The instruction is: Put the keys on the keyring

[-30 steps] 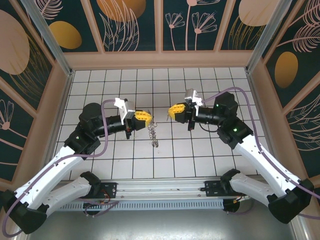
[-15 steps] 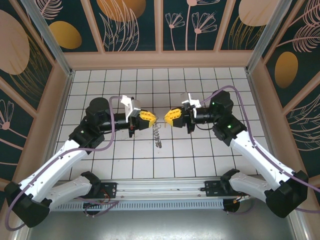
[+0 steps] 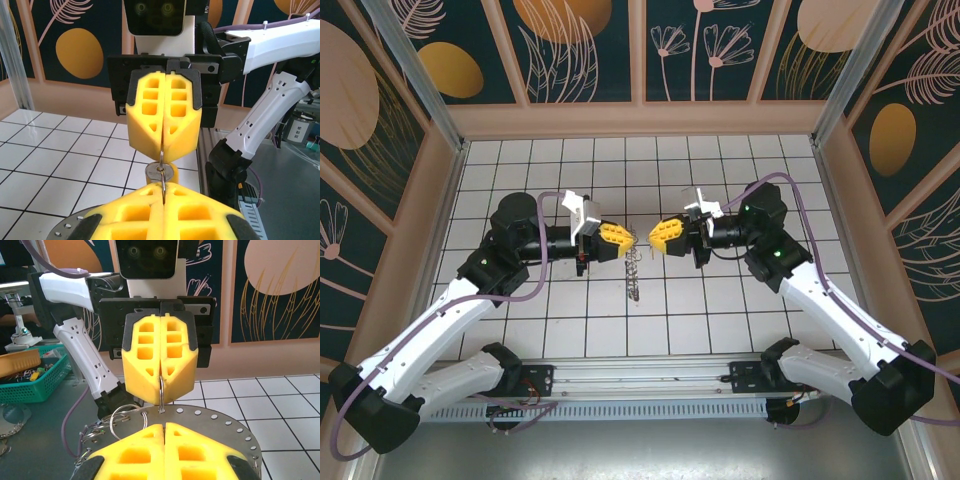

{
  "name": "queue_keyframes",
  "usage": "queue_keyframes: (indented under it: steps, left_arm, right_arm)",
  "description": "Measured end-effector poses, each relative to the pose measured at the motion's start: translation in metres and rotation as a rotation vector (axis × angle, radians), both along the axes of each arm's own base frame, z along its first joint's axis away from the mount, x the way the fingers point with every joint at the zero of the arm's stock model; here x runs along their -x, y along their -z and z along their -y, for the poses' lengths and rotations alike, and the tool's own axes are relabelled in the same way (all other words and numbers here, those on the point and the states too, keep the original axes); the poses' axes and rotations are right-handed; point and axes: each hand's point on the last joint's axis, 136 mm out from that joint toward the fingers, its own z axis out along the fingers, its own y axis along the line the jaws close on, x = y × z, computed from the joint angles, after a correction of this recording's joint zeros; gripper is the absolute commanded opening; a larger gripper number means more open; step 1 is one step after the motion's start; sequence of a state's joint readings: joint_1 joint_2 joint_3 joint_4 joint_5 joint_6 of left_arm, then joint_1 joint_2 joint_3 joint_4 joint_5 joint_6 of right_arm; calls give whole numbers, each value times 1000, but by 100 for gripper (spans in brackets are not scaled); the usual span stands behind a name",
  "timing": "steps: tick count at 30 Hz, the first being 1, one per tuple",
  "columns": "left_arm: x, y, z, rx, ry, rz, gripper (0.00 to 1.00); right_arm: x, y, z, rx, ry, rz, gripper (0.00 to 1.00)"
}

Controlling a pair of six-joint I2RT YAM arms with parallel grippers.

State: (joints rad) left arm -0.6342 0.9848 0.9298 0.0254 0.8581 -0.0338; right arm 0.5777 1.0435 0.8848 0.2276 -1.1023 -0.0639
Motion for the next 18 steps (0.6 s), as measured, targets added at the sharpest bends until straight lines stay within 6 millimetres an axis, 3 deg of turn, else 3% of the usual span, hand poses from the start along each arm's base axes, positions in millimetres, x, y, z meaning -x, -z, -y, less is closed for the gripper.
queue_keyframes:
  steps: [18]
  left_arm:
    - [1,4,2,-6,21,-13,0]
  right_arm:
    - [6,-3,-6,-15,-28,20,0]
